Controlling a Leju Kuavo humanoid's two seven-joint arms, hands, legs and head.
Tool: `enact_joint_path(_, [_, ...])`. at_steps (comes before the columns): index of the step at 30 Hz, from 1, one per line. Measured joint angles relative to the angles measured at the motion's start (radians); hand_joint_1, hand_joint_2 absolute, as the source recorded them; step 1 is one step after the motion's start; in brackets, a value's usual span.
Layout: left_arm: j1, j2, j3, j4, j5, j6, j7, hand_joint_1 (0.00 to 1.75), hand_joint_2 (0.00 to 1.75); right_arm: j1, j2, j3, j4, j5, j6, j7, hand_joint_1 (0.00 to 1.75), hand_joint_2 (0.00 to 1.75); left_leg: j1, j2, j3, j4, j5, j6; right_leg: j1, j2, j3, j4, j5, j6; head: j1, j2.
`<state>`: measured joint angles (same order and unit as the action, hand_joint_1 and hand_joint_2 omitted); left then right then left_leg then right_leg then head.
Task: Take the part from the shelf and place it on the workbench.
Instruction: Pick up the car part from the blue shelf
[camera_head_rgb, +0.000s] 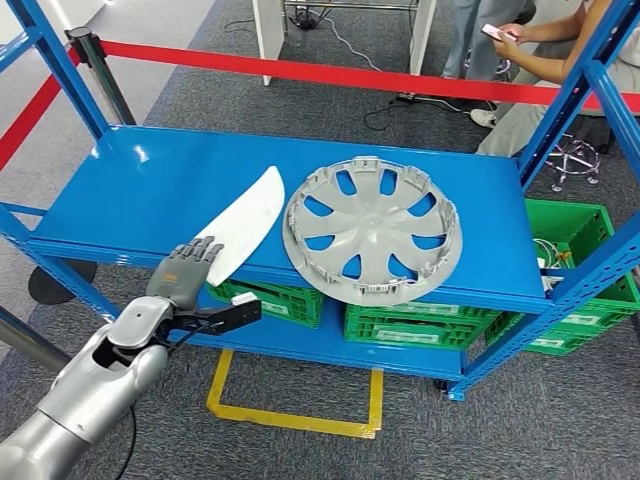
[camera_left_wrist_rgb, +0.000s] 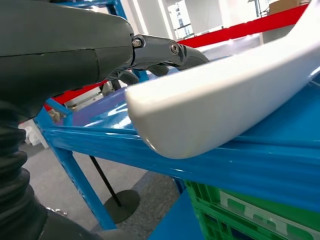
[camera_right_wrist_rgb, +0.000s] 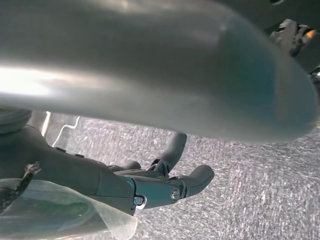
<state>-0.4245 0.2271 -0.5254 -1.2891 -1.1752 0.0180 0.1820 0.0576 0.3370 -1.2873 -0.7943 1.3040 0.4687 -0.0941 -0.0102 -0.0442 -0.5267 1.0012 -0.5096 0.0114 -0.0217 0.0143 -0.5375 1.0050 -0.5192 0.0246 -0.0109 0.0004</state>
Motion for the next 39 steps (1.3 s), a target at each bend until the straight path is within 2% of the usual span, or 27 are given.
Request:
enact_joint_path(9, [-0.021,-0.019,-0.015,0.073,-0.021,0.029,0.000,0.02,1.75,-0.004,-0.001,-0.016,0.009,0.031,-0.008,-0.015,0.00,0.00,0.000,0.000,0.000,0.000,0.000,0.000,0.000,0.000,0.000,0.000,0.000,0.000,0.000,0.000])
enact_joint_path(11, [-0.023,-0.022,-0.015,0.087,-0.023,0.033,0.002,0.26,1.75,-0.004,-0.001,-0.019,0.009,0.041,-0.007,-0.016,0.00,0.00,0.000,0.000,0.000,0.000,0.000,0.000,0.000,0.000,0.000,0.000,0.000,0.000,0.000,0.000])
enact_joint_path(13, [-0.024,-0.024,-0.015,0.101,-0.027,0.039,0.002,1.09,1.75,-0.004,-0.001,-0.022,0.009,0.052,-0.006,-0.018,0.00,0.00,0.000,0.000,0.000,0.000,0.000,0.000,0.000,0.000,0.000,0.000,0.000,0.000,0.000,0.000])
enact_joint_path(15, [-0.025,-0.026,-0.014,0.115,-0.032,0.047,0.002,1.71,1.75,-0.004,-0.001,-0.026,0.009,0.061,-0.006,-0.022,0.00,0.00,0.000,0.000,0.000,0.000,0.000,0.000,0.000,0.000,0.000,0.000,0.000,0.000,0.000,0.000])
enact_joint_path(19, [-0.029,-0.029,-0.013,0.143,-0.045,0.064,0.002,1.75,1.75,-0.005,-0.001,-0.036,0.009,0.073,-0.006,-0.033,0.00,0.00,0.000,0.000,0.000,0.000,0.000,0.000,0.000,0.000,0.000,0.000,0.000,0.000,0.000,0.000])
enact_joint_path(26, [-0.046,-0.030,-0.006,0.178,-0.069,0.092,0.002,1.66,1.75,-0.008,-0.001,-0.053,0.009,0.102,-0.003,-0.055,0.00,0.00,0.000,0.000,0.000,0.000,0.000,0.000,0.000,0.000,0.001,0.000,0.000,0.000,0.000,0.000])
enact_joint_path(30, [-0.060,-0.034,-0.001,0.192,-0.080,0.101,-0.002,1.75,1.75,-0.010,-0.001,-0.056,0.009,0.124,-0.011,-0.066,0.00,0.00,0.000,0.000,0.002,0.000,0.000,0.000,0.000,0.001,0.002,0.000,0.000,0.000,0.000,0.000])
enact_joint_path(39, [-0.072,-0.041,0.015,0.210,-0.095,0.145,-0.007,1.75,1.75,-0.020,-0.002,-0.071,0.015,0.172,-0.042,-0.094,0.00,0.00,0.000,0.001,0.004,0.000,0.000,0.000,0.000,0.001,0.003,0.000,0.001,0.001,0.000,0.000])
